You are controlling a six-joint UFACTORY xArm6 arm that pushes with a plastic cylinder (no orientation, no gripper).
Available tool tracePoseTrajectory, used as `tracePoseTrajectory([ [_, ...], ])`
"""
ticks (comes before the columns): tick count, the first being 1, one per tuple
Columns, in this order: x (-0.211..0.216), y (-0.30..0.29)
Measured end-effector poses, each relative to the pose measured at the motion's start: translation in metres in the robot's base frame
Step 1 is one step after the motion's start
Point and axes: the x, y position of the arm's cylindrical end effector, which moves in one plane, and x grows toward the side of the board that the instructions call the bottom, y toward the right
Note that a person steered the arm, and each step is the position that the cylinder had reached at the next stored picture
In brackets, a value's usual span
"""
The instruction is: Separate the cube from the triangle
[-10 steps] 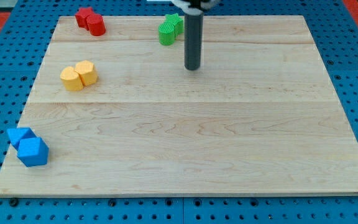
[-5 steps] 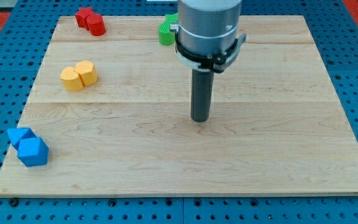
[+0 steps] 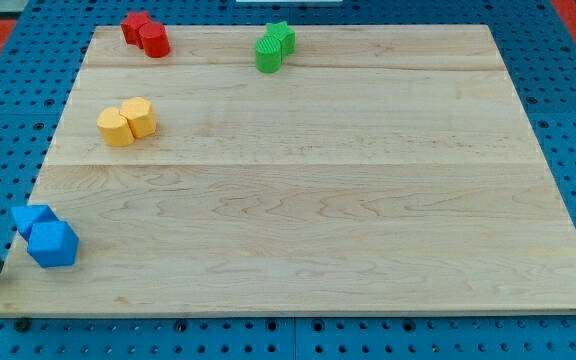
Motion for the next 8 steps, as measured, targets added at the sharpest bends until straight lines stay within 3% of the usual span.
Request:
tracePoseTrajectory([
  [2, -0.018, 0.093],
  [4, -0.058, 0.118],
  [8, -0.049, 0.316],
])
